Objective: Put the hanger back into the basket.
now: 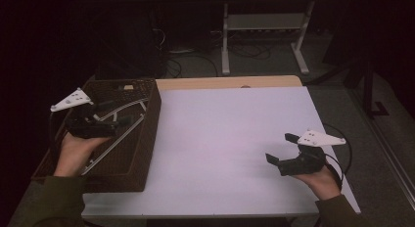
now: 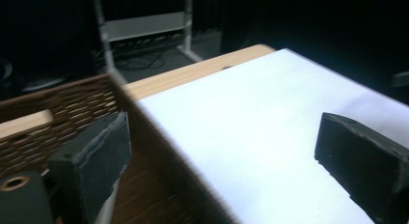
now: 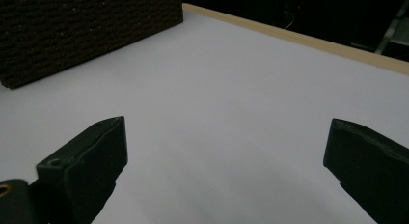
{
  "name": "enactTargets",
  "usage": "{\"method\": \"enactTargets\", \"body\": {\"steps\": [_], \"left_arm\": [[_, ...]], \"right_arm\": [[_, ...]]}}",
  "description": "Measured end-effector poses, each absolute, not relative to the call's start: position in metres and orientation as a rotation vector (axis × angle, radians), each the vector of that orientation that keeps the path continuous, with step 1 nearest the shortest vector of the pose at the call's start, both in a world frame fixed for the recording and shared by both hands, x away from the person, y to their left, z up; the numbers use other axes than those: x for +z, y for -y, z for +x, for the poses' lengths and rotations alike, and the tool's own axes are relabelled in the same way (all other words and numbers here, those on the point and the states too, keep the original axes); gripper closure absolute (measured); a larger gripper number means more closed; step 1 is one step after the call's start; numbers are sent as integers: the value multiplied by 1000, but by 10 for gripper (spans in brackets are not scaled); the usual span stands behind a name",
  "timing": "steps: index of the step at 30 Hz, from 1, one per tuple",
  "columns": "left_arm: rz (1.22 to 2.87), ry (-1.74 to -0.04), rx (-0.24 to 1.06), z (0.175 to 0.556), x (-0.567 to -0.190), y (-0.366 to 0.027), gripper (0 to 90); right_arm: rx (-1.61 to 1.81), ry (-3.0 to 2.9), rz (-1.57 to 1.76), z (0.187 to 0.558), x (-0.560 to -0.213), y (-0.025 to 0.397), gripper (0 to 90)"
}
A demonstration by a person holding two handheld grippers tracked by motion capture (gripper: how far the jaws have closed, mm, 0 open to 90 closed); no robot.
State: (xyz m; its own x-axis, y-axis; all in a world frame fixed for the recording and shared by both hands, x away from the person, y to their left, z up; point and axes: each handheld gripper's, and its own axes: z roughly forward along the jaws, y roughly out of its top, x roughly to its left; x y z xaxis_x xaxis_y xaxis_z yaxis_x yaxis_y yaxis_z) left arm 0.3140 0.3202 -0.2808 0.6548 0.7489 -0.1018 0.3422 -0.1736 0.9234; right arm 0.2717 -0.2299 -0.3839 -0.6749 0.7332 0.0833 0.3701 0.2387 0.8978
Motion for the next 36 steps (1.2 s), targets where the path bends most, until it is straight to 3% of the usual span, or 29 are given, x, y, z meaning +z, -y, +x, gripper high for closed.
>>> {"method": "enactTargets", "body": {"steps": [14, 36], "left_arm": [[1736, -730, 390, 306, -305, -266, 15], [1727, -702, 360, 300, -328, -255, 7]], "right_arm": [[1549, -2052, 961, 283, -358, 224, 4], [1647, -1984, 903, 295, -341, 212, 4]]}}
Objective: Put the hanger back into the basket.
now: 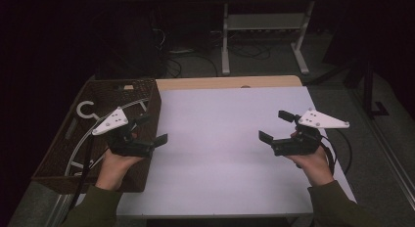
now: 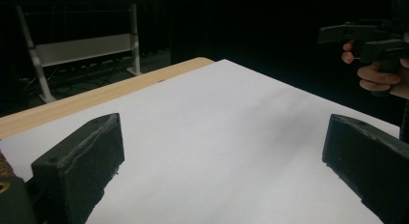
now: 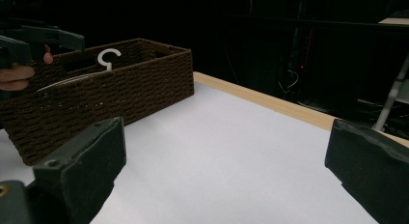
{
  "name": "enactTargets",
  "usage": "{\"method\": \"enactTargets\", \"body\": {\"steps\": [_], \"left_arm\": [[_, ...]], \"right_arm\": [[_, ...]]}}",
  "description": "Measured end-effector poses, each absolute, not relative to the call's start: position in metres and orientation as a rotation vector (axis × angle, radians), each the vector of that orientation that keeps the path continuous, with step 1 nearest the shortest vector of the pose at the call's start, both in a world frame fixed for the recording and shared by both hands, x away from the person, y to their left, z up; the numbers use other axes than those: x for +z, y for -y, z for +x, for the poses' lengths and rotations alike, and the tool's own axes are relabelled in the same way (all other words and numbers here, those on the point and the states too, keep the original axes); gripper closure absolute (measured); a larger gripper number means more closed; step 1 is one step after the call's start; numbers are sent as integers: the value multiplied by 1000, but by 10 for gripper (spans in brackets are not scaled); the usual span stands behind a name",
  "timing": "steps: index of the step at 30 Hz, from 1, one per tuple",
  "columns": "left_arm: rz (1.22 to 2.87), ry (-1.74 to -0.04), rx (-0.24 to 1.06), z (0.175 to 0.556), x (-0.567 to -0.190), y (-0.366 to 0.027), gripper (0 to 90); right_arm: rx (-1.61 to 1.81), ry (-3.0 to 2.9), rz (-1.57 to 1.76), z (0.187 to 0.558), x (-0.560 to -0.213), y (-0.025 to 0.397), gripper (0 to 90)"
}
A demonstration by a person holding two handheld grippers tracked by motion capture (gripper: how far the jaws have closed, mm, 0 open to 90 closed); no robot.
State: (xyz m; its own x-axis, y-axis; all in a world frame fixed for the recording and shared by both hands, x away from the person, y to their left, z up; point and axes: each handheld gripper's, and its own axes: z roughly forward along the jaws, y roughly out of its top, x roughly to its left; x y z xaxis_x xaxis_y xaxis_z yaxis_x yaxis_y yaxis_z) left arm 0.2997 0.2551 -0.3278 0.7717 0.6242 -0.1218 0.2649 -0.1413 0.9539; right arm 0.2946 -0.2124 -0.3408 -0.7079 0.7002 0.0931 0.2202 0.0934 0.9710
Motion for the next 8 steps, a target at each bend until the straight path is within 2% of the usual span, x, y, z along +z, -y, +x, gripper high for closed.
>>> {"method": "enactTargets", "body": {"steps": [8], "left_arm": [[1730, -699, 351, 301, -328, -256, 8]], "right_arm": [[1654, -1981, 908, 294, -340, 213, 4]]}}
